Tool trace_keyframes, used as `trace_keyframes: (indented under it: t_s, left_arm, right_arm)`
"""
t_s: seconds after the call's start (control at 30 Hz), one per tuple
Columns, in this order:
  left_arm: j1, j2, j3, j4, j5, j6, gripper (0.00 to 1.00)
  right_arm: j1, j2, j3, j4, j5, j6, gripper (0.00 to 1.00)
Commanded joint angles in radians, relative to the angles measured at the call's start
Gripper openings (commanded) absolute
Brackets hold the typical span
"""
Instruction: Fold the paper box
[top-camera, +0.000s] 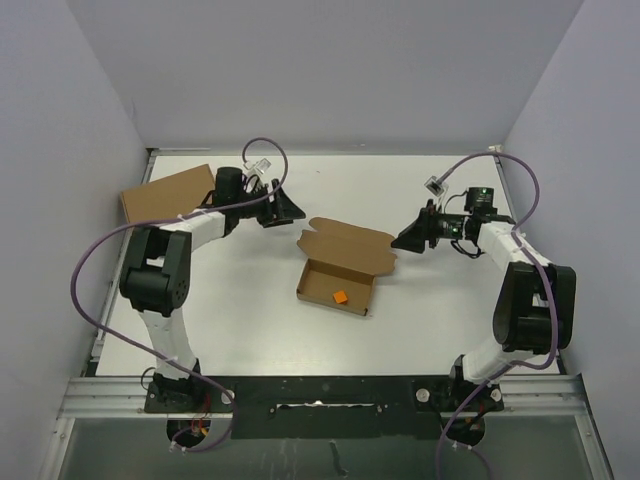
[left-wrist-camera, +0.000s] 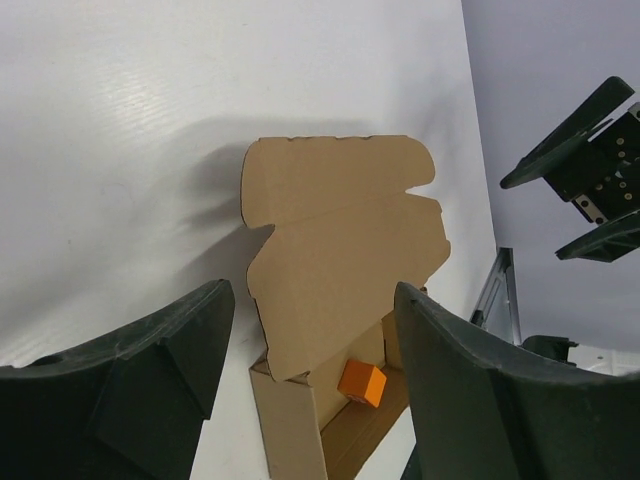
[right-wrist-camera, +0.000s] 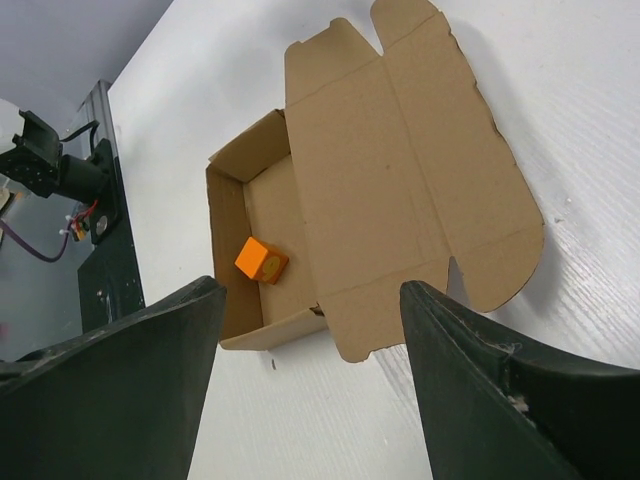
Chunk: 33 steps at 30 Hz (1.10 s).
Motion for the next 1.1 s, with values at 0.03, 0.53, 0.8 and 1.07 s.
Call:
trace_keyframes:
  t_s: [0.03, 0.53, 0.8, 1.07]
  left_arm:
    - [-0.008, 0.106, 0.167, -0.168, 0.121, 0.085, 0.62]
    - [-0.072, 0.272, 0.431, -0.582, 0.093, 0.318, 0.41]
    - [-0.063, 0.268, 0.453, -0.663, 0.01, 0.359, 0.45]
    - [-0.026, 0.194, 0.401, -0.574, 0.021, 0.313, 0.48]
  right_arm:
    - [0.012, 0.019, 0.045, -0.036, -0.037, -0.033, 0.71]
    - [0.019, 0.015, 0.054, -0.054, -0.03, -0.055, 0.71]
    - [0.019, 0.01, 0.057, -0.065, -0.027, -0.068, 0.71]
    - [0.023, 0.012, 0.059, -0.068, -0.026, -0.071, 0.71]
